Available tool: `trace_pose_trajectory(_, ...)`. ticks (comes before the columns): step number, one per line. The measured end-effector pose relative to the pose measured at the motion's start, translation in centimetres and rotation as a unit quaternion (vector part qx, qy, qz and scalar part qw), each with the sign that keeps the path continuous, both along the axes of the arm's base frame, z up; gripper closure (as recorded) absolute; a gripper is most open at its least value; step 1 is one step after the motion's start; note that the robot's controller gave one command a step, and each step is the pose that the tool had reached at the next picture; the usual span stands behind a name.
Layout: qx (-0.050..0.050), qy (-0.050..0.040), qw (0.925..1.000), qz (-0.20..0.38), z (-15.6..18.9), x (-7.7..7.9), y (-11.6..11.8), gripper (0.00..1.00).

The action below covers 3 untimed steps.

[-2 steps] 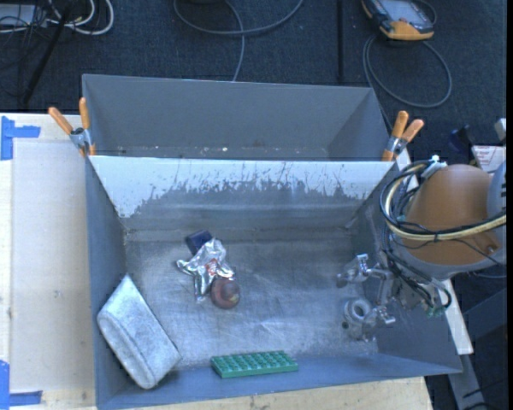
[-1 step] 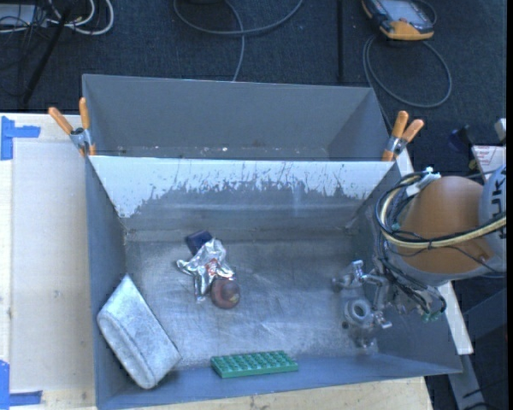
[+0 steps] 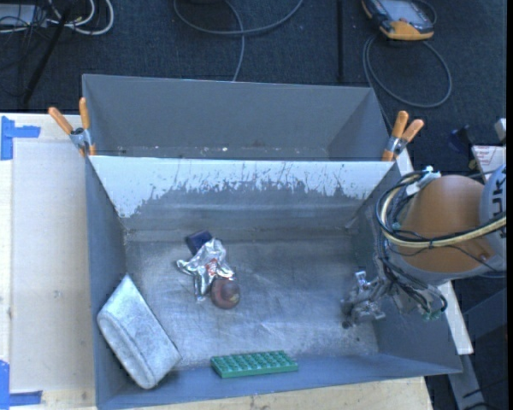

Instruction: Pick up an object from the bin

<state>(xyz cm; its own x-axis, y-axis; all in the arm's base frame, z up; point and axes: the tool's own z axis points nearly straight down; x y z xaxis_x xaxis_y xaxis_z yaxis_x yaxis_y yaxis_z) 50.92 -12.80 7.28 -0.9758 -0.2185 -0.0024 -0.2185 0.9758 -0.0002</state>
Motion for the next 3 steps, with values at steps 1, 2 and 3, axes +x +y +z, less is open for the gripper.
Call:
trace_pose_trajectory(1, -0.001, -0.0022, 0.9889, 0.149, 19.9, -3.0, 3.0, 1.0)
trace_pose_trajectory(2, 0.0, 0.0009, 0.9893, 0.146, 19.6, -3.2, 2.9, 0.0)
trace_pose_trajectory(3, 0.002, 0.003, 0.9974, 0.071, 12.7, 2.1, 10.9, 0.0)
